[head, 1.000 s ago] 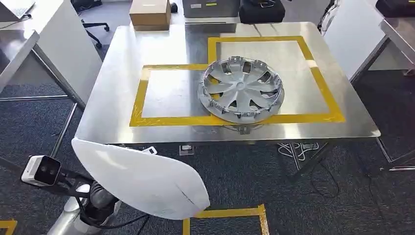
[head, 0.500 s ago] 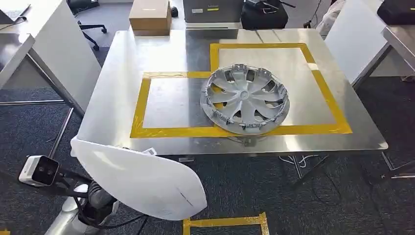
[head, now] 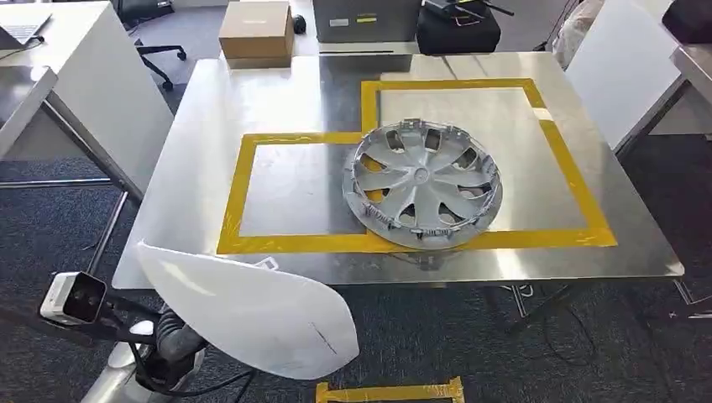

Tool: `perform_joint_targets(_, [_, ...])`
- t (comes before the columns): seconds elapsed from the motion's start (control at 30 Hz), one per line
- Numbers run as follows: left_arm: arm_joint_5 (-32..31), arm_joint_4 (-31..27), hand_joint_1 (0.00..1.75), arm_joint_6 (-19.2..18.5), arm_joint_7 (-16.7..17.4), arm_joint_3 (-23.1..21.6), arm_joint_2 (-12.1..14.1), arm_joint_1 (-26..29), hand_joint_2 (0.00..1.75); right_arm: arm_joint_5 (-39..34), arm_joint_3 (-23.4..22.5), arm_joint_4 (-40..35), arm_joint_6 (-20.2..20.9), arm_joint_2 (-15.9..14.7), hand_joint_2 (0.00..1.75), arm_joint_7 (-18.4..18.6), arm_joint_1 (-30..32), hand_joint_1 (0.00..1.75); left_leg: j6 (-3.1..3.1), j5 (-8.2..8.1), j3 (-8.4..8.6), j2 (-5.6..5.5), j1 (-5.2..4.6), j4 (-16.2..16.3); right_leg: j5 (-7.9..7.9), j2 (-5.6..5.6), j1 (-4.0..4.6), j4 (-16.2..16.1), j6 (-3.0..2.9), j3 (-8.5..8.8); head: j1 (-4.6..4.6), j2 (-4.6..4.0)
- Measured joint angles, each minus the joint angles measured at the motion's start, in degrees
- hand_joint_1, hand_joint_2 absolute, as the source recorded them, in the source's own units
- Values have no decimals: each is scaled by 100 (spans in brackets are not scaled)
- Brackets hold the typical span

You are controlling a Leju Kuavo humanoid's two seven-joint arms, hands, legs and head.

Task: Take the parts from the cabinet and place them on the table.

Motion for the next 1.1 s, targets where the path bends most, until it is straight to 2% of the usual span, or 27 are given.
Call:
perform_joint_targets(0.03, [-19,-13,175,15,-9,0,13,-6,175,0,0,4,0,-24,0,-9,1,0,-57,-140,-138,19,20,291,-26,1,-5,0,-40,22,-22,0])
perform_joint_targets(0.13, [-329,-13,175,277,-17,11,55,63,175,-15,0,24,0,-31,0,-48,5,0,-162,-650,-896,40,101,1583,-65,13,7,2,-91,45,-15,0])
perform_joint_targets(0.17, [-387,-13,175,341,-17,15,63,111,175,-20,0,33,0,-35,0,-63,14,0,-172,-628,-1048,41,113,1735,-79,19,10,2,-100,58,-18,0])
perform_joint_targets(0.2, [-417,-13,175,374,-17,24,76,136,175,-18,0,37,0,-35,0,-72,25,0,-163,-471,-1039,42,114,1591,-92,30,13,2,-89,77,-20,0])
perform_joint_targets(0.23, [-435,-15,175,389,-17,28,92,141,175,-20,0,42,0,-35,0,-74,30,0,-140,-197,-900,42,112,1200,-112,39,19,2,-80,108,-20,0])
perform_joint_targets(0.27, [-444,-31,175,393,-17,35,98,146,175,-20,0,42,0,-35,0,-79,28,0,-95,113,-684,42,104,688,-122,48,37,0,-86,141,-20,0])
perform_joint_targets(0.3, [-444,-46,175,396,-17,52,111,146,175,-20,0,42,0,-33,0,-79,26,0,-20,400,-460,42,86,188,-137,54,42,-5,-76,172,-20,0])
perform_joint_targets(0.33, [-444,-55,175,396,-20,59,118,143,175,-20,0,44,0,-20,0,-79,25,0,60,431,-358,48,52,-38,-141,56,36,-14,-77,182,-15,0])
perform_joint_targets(0.37, [-446,-57,175,402,-17,63,127,142,175,-20,0,44,0,-4,0,-85,18,0,88,318,-375,56,24,-137,-146,55,70,-15,-48,159,-2,0])
perform_joint_targets(0.47, [-585,-87,175,539,-20,81,140,162,175,-26,0,50,2,-15,0,-83,23,0,170,425,-306,39,-6,-170,-133,47,58,-57,55,168,-20,0])
perform_joint_targets(0.5, [-663,-107,175,608,-17,98,142,176,175,-31,0,50,4,-26,0,-87,21,0,190,494,-235,48,93,-283,-173,41,64,-27,61,131,-13,0])
perform_joint_targets(0.53, [-844,-120,175,792,-17,112,144,184,175,-41,2,50,15,-20,0,-92,26,0,198,502,-197,63,72,-334,-297,34,66,212,48,42,0,0])
perform_joint_targets(0.6, [-1139,-127,175,1082,-15,162,144,228,175,-72,0,61,17,-44,0,-96,29,0,210,505,-201,68,66,-330,-691,33,31,1151,0,-424,-4,0])
perform_joint_targets(0.63, [-1187,-127,175,1139,-13,175,151,261,175,-81,0,70,22,-50,0,-98,38,0,212,500,-206,69,59,-328,-834,31,20,1569,6,-642,-5,0])
perform_joint_targets(0.67, [-1211,-127,175,1158,-13,197,155,287,175,-85,0,74,24,-55,0,-98,59,0,212,500,-209,65,57,-326,-886,30,7,1849,49,-792,-7,0])
perform_joint_targets(0.7, [-1222,-127,175,1165,-13,199,157,306,175,-85,0,81,26,-61,0,-98,76,0,206,496,-206,56,58,-325,-822,29,-10,1797,108,-781,-4,0])
perform_joint_targets(0.73, [-1258,-127,175,1208,-13,205,157,314,175,-87,0,81,26,-63,0,-100,79,0,198,491,-201,44,61,-319,-659,26,-31,1458,188,-622,-4,0])
perform_joint_targets(0.77, [-1364,-127,175,1310,-13,223,157,320,175,-94,0,83,28,-70,0,-103,76,0,180,479,-199,34,65,-302,-465,21,-49,977,259,-388,-4,0])
perform_joint_targets(0.8, [-1624,-140,175,1575,-15,253,157,345,175,-109,-2,83,28,-81,0,-111,69,0,140,451,-201,30,71,-253,-244,9,-67,318,319,-45,-4,0])
perform_joint_targets(0.83, [-1817,-149,175,1833,-17,291,157,389,175,-129,-2,85,28,-79,0,-129,66,0,87,410,-232,33,44,-188,-199,-9,-64,3,292,92,2,0])
perform_joint_targets(0.87, [-2044,-161,175,2153,-17,358,160,453,175,-144,-4,87,31,-81,0,-144,65,0,46,366,-245,38,30,-147,-183,19,-46,24,207,120,-9,0])
perform_joint_targets(0.93, [-2521,-210,175,2784,-22,521,181,595,175,-188,-7,101,31,-76,0,-186,99,0,9,374,-242,41,54,-142,-180,20,0,43,123,113,-15,0])
perform_joint_targets(0.97, [-2766,-243,175,3043,-22,604,190,658,175,-210,-9,107,15,-68,0,-201,120,0,-5,373,-242,40,61,-140,-172,19,-2,39,90,115,-11,0])
perform_joint_targets(1.0, [-2932,-276,175,3253,-22,693,208,731,175,-225,-13,109,-22,-17,0,-205,128,0,-38,325,-270,38,85,-89,-151,20,-67,17,53,131,-7,0])
perform_joint_targets(1.03, [-3038,-308,175,3415,-26,800,229,793,175,-232,-24,114,-65,-16,0,-208,128,0,-80,197,-332,45,91,52,-164,23,-64,17,26,140,-30,0])
perform_joint_targets(1.07, [-3093,-326,175,3493,-26,910,249,835,175,-232,-35,118,-90,2,0,-208,127,0,-119,-14,-473,46,111,386,-162,23,-60,17,-5,145,-39,0])
perform_joint_targets(1.1, [-3132,-332,175,3537,-26,980,258,871,175,-232,-46,125,-101,29,0,-208,128,0,-156,-256,-708,47,129,886,-166,22,-52,19,-13,142,-33,0])
